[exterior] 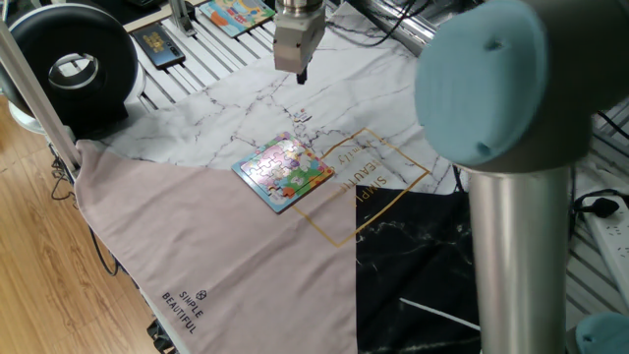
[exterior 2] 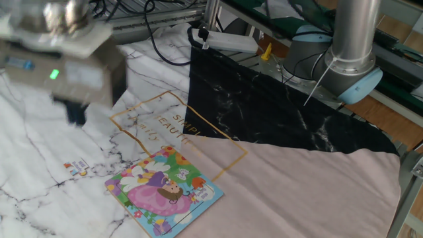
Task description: Assemble one piece of a puzzle
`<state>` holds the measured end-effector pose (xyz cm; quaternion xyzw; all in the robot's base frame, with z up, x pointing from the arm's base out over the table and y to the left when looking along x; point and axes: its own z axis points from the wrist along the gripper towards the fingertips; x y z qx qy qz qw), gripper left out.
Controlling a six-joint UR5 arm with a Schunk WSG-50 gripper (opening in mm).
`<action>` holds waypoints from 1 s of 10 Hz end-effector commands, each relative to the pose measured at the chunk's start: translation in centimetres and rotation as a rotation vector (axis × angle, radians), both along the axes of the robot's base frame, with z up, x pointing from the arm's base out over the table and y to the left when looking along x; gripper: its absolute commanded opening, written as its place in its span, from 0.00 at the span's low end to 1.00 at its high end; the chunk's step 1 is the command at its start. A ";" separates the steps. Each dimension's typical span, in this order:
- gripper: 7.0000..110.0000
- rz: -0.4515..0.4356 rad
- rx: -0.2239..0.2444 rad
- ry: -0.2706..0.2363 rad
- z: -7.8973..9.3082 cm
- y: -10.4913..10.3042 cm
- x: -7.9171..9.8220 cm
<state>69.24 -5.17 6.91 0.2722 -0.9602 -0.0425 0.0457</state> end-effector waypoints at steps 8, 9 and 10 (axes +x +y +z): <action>0.15 -0.191 -0.088 -0.107 -3.5 -3.1 3.8; 0.15 -0.211 -0.083 -0.095 -3.7 -2.9 3.4; 0.15 -0.219 -0.063 -0.073 -3.8 -2.3 2.6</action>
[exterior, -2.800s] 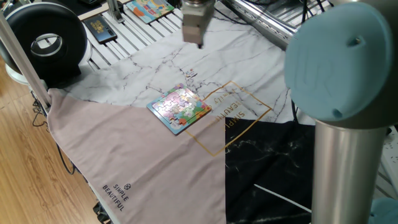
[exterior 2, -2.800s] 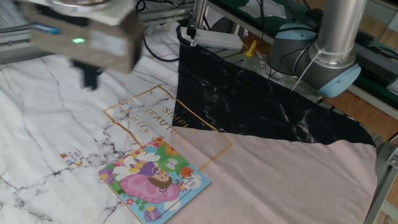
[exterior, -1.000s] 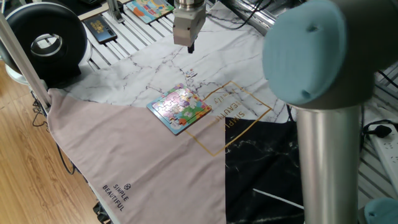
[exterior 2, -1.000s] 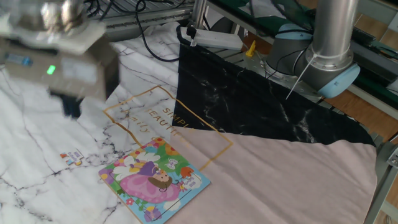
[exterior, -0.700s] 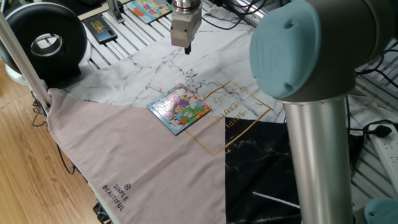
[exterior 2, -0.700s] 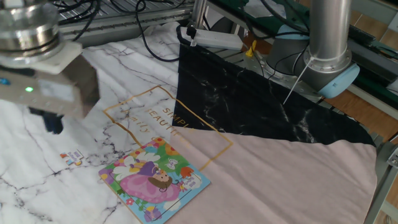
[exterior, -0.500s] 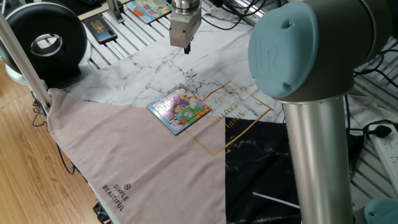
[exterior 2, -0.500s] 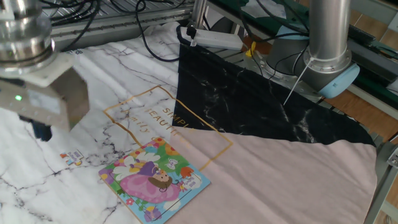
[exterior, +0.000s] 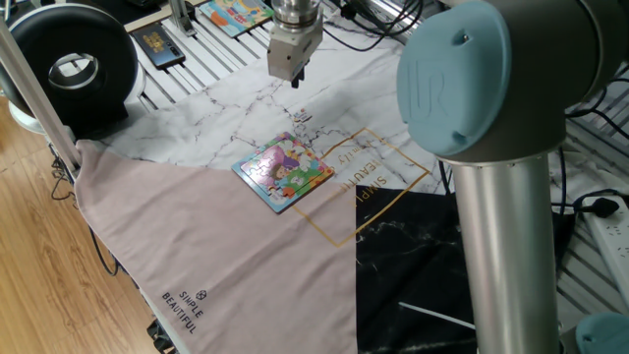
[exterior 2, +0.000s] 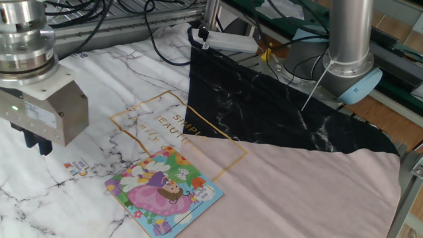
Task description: Assemble one piece of a puzzle
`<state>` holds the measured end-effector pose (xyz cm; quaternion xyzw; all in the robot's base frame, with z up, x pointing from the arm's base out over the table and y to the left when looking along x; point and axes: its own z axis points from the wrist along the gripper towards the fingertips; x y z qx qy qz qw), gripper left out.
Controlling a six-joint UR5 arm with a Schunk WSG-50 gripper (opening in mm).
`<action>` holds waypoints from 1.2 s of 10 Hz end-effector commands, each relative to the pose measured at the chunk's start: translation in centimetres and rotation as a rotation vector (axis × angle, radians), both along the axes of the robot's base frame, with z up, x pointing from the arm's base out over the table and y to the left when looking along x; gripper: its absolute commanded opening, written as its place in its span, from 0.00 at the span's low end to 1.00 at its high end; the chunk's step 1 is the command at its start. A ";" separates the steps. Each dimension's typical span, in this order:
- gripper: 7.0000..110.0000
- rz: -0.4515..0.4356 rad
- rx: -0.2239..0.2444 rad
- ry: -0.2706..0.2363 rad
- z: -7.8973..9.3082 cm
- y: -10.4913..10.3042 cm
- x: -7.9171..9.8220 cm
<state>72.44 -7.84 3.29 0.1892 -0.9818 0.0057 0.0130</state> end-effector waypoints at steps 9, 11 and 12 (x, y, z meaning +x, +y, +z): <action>0.15 0.357 -0.013 0.083 -0.2 -0.6 -2.8; 0.15 0.487 -0.006 -0.005 -0.3 -0.1 -0.6; 0.00 0.537 -0.021 0.007 -0.3 -0.5 -0.7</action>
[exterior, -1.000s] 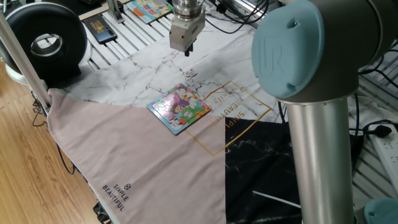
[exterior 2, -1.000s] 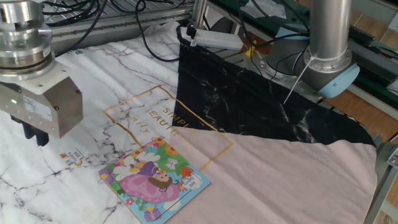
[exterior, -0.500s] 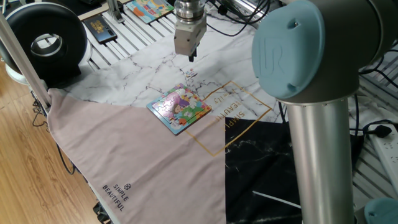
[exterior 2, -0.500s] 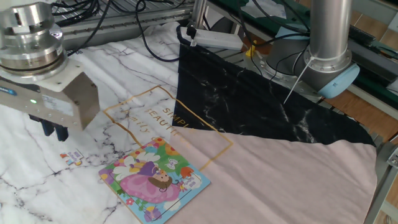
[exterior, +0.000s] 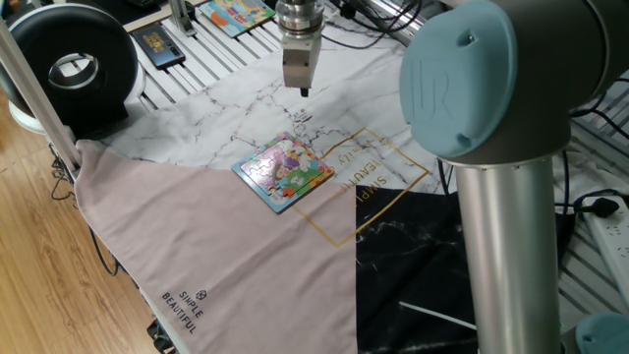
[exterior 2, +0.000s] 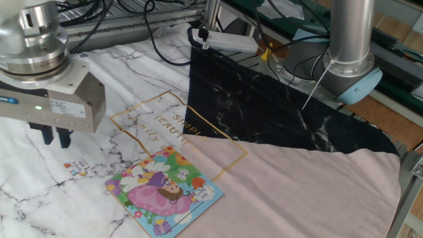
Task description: Assemble one piece of a puzzle
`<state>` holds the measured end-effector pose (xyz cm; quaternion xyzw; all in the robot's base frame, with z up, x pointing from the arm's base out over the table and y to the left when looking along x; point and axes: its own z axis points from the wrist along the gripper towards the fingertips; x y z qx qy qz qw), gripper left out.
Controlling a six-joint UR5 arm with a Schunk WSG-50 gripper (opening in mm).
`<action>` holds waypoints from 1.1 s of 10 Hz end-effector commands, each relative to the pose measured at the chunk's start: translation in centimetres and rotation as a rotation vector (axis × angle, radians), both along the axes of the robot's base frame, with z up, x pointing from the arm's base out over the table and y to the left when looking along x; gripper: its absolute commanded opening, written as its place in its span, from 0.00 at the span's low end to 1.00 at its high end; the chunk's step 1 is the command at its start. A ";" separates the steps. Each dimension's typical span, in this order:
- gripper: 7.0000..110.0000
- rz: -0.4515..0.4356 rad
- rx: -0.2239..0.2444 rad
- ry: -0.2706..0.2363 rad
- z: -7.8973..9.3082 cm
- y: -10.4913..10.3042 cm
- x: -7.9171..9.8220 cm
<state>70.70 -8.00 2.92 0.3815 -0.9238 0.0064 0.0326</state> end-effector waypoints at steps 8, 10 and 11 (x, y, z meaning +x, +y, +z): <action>0.15 0.469 0.043 -0.048 0.1 0.7 1.4; 0.15 0.505 0.045 -0.067 0.1 0.8 1.9; 0.36 0.541 0.066 -0.091 0.1 1.5 2.4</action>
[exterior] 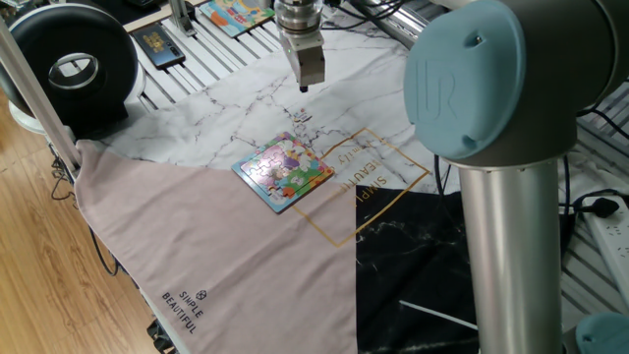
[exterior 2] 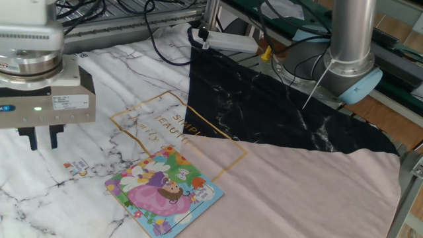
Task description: Assemble one piece of a puzzle
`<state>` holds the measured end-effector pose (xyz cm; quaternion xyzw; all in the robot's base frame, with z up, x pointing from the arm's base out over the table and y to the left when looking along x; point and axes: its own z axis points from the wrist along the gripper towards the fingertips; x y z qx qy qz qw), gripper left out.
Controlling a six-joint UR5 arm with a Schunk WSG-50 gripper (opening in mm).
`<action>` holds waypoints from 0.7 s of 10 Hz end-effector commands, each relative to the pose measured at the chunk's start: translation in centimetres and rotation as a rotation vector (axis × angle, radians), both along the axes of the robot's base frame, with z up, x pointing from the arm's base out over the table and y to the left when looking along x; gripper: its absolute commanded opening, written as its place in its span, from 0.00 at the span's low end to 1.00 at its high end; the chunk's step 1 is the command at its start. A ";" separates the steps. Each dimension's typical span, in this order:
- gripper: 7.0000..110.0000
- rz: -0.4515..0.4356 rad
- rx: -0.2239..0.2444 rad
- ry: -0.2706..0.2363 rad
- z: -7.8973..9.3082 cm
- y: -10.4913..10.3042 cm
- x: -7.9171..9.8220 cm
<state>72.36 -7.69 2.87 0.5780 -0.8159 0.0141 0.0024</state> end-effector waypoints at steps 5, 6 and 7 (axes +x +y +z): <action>0.36 0.115 -0.006 -0.064 -1.9 1.4 1.2; 0.15 0.122 -0.028 -0.054 -2.2 0.6 1.3; 0.15 0.137 -0.008 -0.032 -2.9 1.1 0.9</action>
